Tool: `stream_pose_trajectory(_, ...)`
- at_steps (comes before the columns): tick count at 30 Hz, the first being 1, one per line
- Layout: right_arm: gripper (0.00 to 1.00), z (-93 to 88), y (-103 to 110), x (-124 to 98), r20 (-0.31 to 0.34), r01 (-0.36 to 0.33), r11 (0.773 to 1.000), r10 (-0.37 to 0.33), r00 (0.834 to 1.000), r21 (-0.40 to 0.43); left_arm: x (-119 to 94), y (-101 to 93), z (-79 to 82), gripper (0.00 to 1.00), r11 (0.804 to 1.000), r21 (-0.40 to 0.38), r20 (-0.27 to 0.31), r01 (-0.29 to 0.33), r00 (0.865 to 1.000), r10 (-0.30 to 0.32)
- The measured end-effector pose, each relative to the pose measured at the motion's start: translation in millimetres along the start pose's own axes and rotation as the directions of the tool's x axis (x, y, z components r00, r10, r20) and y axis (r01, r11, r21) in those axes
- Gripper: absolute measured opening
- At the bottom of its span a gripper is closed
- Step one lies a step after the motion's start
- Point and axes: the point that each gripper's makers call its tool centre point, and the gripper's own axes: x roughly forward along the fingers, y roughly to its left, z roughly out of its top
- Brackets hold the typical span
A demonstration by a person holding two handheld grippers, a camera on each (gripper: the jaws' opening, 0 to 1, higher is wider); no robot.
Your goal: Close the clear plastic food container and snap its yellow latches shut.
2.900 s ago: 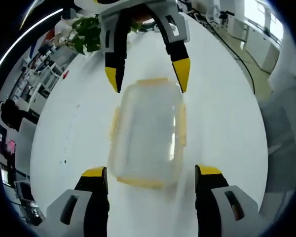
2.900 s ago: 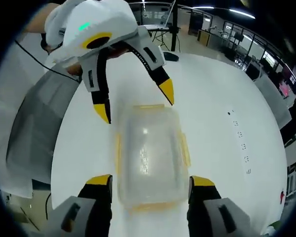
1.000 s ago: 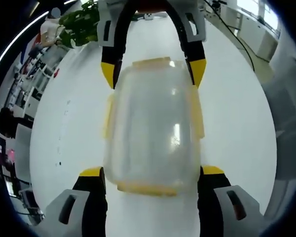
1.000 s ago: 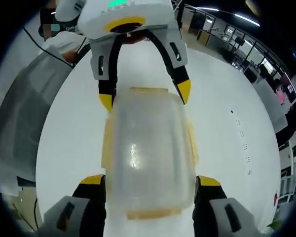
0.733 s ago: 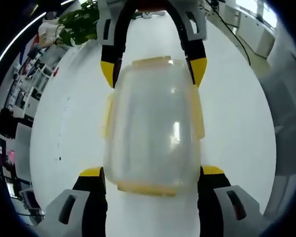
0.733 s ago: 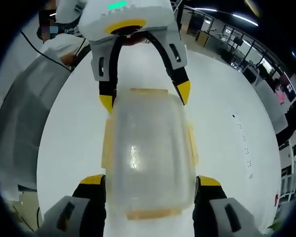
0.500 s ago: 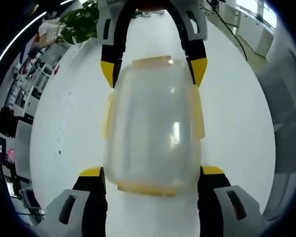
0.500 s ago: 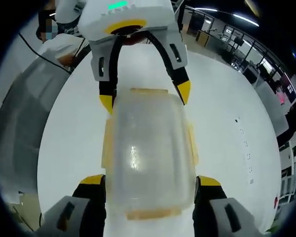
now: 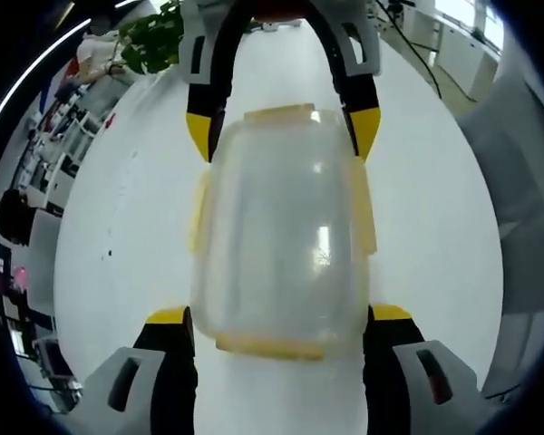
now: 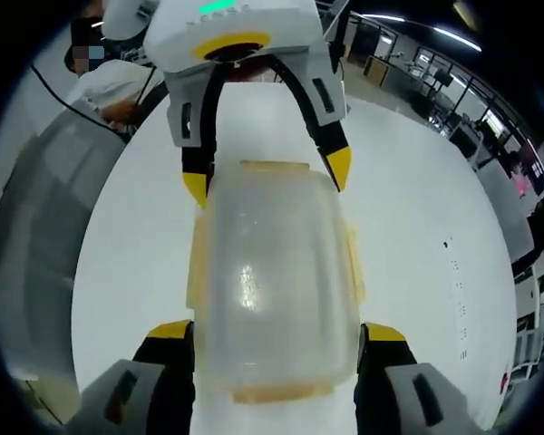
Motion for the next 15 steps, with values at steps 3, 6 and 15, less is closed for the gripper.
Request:
stream_pose_trajectory(3,0.72,8.3,2.4,3.4,0.001,-0.001,1.000,0.001,1.000,-0.002,-3.3,-1.5,-8.7,0.73,1.000,-0.004,-0.001,-0.002,1.000,0.002)
stream_pose_trajectory(6,0.72,16.0,4.3,7.1,0.000,-0.002,1.000,0.002,1.000,-0.004,-6.4,-2.8,-16.9,0.73,1.000,-0.005,-0.003,-0.002,1.000,0.002)
stream_pose_trajectory(15,0.72,40.1,10.1,17.9,0.000,-0.001,1.000,0.001,1.000,-0.006,-16.7,-6.7,-41.4,0.73,1.000,-0.009,-0.008,-0.004,1.000,0.004)
